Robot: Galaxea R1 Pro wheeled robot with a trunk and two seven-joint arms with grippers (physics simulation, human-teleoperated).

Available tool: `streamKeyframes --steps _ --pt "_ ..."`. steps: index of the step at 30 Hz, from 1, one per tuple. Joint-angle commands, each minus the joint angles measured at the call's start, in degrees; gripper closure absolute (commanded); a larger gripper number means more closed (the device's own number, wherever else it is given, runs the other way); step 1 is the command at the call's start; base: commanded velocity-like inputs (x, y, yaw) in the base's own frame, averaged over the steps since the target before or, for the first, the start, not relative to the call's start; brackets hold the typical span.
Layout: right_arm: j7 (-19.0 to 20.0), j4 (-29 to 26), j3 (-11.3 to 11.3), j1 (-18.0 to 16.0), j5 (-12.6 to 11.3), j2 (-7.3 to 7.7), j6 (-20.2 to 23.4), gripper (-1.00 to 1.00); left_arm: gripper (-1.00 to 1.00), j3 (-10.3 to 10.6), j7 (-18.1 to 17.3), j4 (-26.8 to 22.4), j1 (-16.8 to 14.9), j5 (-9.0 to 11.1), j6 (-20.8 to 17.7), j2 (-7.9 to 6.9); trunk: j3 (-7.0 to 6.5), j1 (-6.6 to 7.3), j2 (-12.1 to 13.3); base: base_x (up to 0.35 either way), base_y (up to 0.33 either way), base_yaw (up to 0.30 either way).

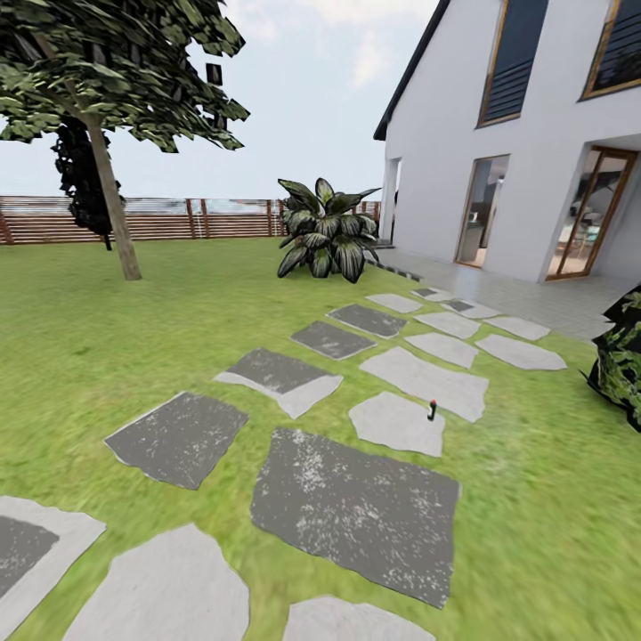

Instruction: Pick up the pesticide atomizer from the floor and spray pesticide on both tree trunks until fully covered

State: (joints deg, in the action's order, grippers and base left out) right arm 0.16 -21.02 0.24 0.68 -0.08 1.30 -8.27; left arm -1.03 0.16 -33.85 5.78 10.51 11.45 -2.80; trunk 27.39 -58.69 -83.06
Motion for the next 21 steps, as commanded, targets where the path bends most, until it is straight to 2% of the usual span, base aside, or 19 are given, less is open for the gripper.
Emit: streamKeyframes --steps 1,21 --pt "0.0 -0.1 0.0 0.0 0.0 0.01 -0.1 -1.00 -1.00 0.1 0.0 -0.1 0.0 0.4 0.1 -0.01 0.03 -0.04 0.0 0.341 -0.068 0.000" --pt "0.0 -0.1 0.0 0.0 0.0 0.00 -0.1 -1.00 -1.00 0.1 0.0 -0.1 0.0 0.4 0.1 -0.01 0.03 -0.04 0.0 0.325 -0.139 0.000"
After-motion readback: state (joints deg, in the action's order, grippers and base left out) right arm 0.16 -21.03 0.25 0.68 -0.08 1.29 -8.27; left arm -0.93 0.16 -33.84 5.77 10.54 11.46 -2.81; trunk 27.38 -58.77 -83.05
